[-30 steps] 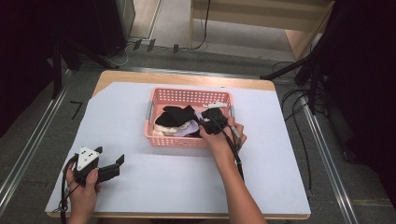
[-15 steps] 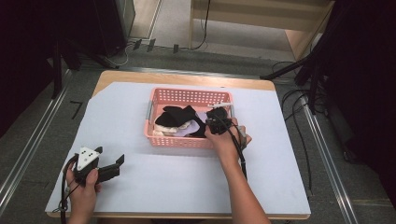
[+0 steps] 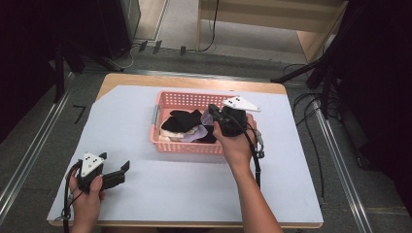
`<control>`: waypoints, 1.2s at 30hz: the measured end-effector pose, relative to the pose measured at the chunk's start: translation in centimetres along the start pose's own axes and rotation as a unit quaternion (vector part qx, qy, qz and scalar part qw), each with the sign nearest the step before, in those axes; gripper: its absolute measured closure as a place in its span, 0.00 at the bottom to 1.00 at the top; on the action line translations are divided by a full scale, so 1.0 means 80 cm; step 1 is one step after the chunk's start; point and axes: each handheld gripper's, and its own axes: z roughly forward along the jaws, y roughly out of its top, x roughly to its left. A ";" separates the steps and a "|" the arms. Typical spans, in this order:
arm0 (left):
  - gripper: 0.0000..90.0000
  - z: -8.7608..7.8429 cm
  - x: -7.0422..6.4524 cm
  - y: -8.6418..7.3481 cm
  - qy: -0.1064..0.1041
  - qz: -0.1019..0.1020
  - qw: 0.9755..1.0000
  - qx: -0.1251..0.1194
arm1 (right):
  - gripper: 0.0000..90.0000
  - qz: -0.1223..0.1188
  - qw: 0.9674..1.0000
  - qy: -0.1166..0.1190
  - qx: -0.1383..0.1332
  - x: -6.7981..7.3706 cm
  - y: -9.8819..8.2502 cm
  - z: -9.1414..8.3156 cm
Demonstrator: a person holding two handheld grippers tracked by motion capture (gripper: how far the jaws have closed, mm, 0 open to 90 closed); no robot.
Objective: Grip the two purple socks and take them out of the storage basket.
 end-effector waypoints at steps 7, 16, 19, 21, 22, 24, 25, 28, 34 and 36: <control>0.16 0.000 0.000 0.000 0.000 0.002 1.000 0.002 | 0.99 -0.009 0.999 0.033 0.035 0.004 -0.011 0.017; 0.16 0.000 0.001 0.000 -0.002 0.000 1.000 0.002 | 0.72 0.008 0.991 0.027 0.129 0.014 -0.051 0.081; 0.16 0.000 0.001 0.000 -0.003 0.000 1.000 0.003 | 0.51 0.010 0.991 0.032 0.130 0.018 -0.058 0.093; 0.16 0.000 0.001 0.000 -0.004 0.000 1.000 0.004 | 0.45 0.017 0.990 0.034 0.134 0.023 -0.059 0.095; 0.16 0.000 0.002 0.000 -0.004 0.000 1.000 0.004 | 0.42 0.022 0.991 0.037 0.130 0.025 -0.059 0.095; 0.16 0.000 0.001 0.000 -0.003 0.000 1.000 0.003 | 0.38 0.028 0.991 0.037 0.127 0.028 -0.059 0.097; 0.16 0.000 0.001 0.000 -0.003 0.000 1.000 0.003 | 0.36 0.027 0.991 0.029 0.129 0.030 -0.059 0.099; 0.16 0.000 0.001 0.000 -0.002 0.001 1.000 0.003 | 0.34 0.008 0.988 0.007 0.151 0.034 -0.066 0.109; 0.16 0.000 0.001 0.000 -0.002 0.001 1.000 0.003 | 0.69 0.035 0.983 0.009 0.178 0.030 -0.068 0.115; 0.16 0.000 0.001 0.000 -0.003 0.001 1.000 0.004 | 0.81 0.032 0.982 0.007 0.185 0.030 -0.068 0.115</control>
